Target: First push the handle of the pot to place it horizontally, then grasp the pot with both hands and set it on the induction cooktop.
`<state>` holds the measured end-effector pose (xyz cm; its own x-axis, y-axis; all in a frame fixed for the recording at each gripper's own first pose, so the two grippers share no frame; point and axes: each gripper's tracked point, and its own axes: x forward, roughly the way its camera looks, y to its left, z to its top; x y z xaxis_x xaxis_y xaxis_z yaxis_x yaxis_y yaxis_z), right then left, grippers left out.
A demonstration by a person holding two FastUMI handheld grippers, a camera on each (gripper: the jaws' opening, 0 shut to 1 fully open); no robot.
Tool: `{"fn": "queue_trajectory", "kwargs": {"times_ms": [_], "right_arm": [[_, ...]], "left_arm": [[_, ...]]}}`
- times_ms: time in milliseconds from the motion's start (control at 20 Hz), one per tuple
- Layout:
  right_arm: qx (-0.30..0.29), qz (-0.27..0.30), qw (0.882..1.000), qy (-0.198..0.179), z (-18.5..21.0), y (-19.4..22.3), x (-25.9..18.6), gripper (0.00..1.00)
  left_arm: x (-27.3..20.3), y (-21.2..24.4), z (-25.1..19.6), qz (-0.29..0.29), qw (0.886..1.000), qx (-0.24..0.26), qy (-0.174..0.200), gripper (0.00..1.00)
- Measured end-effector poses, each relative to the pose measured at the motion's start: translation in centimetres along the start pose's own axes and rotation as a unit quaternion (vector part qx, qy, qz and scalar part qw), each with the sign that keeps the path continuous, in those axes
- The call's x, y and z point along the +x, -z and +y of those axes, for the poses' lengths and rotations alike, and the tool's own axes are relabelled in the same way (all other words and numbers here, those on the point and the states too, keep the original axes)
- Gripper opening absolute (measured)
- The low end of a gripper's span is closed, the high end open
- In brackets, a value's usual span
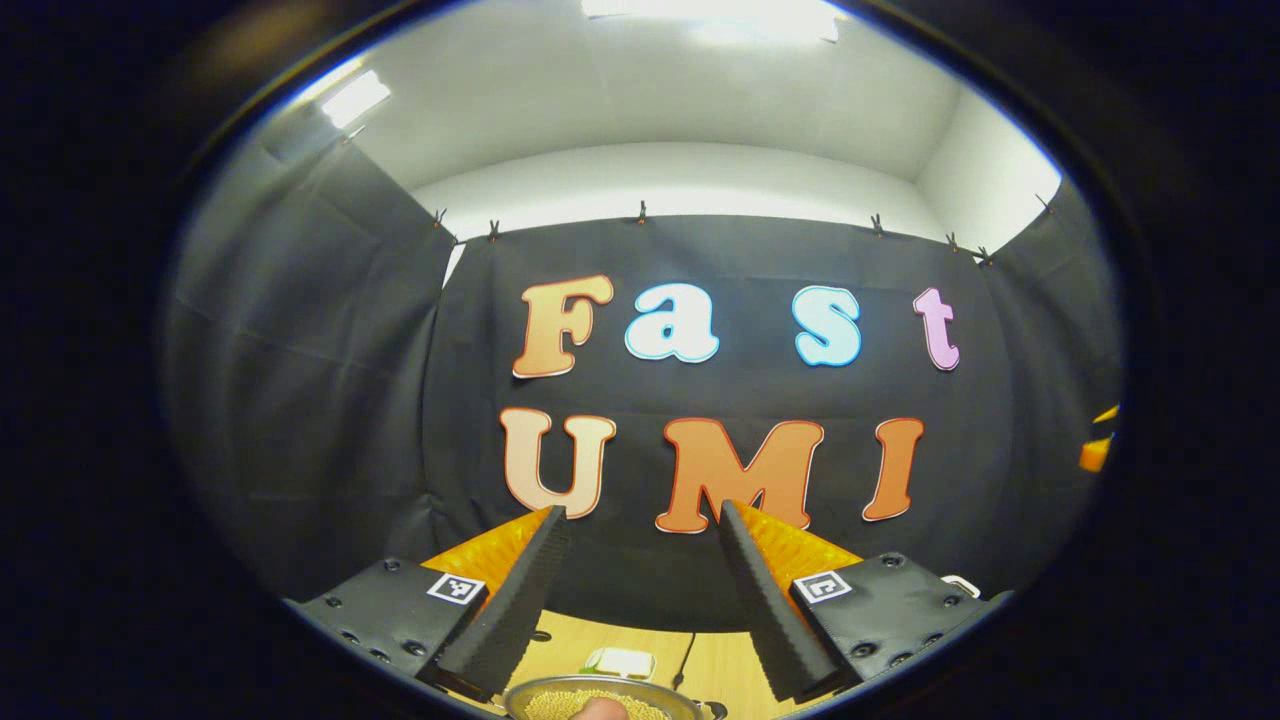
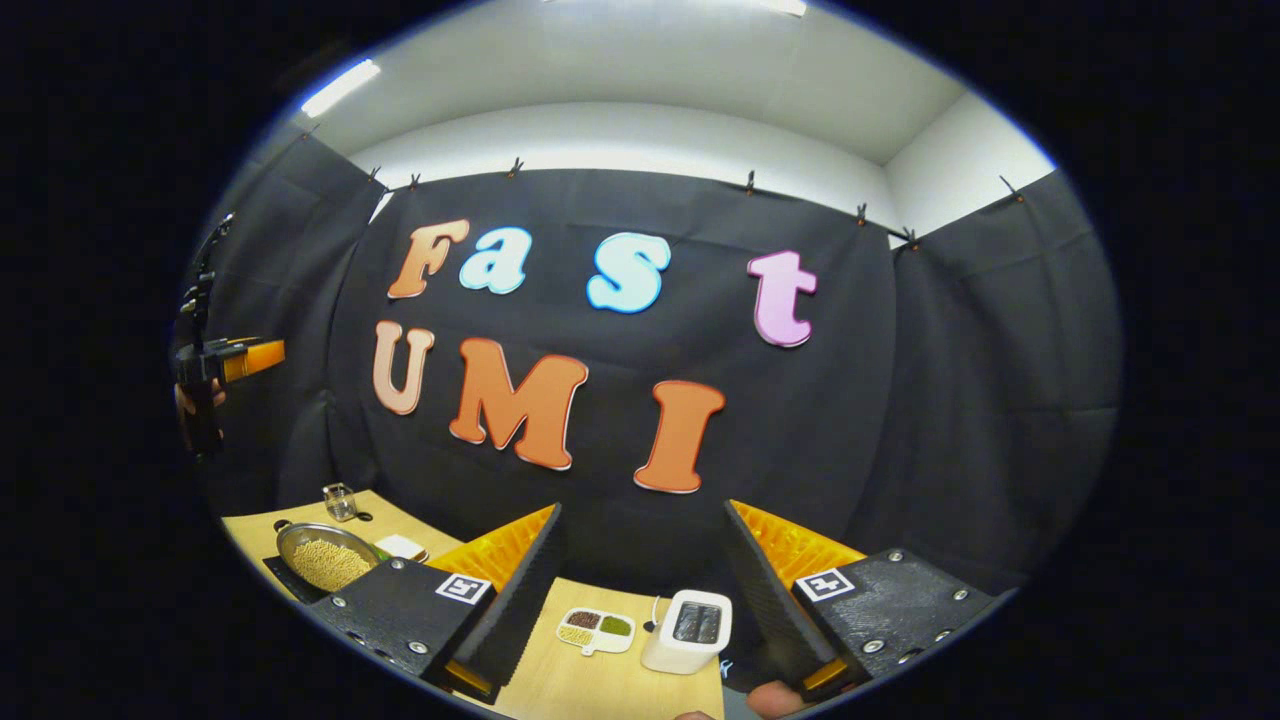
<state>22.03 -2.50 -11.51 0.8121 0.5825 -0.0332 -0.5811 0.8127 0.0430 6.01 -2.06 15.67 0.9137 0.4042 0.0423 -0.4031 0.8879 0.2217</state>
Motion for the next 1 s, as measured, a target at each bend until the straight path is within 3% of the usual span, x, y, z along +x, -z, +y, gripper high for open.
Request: {"fn": "queue_trajectory", "kwargs": {"times_ms": [200,250,300,650,800,1000], "right_arm": [[-0.012,-0.027,0.999,0.023,-2.7,-3.5,-1.3,0.97],[-0.011,-0.031,0.999,0.028,-3.4,-4.4,-1.8,0.92],[-0.009,-0.035,0.999,0.029,-3.6,-5.1,-2.0,0.97],[0.008,-0.063,0.998,0.01,-3.4,-10.2,-3.2,0.97],[0.007,-0.08,0.997,0.006,-3.1,-11.7,-3.5,0.95],[0.018,-0.123,0.992,-0.002,-2.3,-15.1,-3.8,0.94]], "left_arm": [[0.1,-5.9,-3.4,-0.05,0.997,-0.047,0.024,0.96],[-0.2,-7.0,-3.6,-0.064,0.996,-0.059,0.027,0.97],[-0.3,-8.4,-3.6,-0.078,0.994,-0.069,0.027,0.96],[-3.1,-16.3,-0.7,-0.19,0.976,-0.108,0.012,0.96],[-3.7,-17.1,-0.1,-0.203,0.973,-0.112,0.003,0.96],[-3.3,-16.8,-0.2,-0.183,0.979,-0.086,0.001,0.96]]}}
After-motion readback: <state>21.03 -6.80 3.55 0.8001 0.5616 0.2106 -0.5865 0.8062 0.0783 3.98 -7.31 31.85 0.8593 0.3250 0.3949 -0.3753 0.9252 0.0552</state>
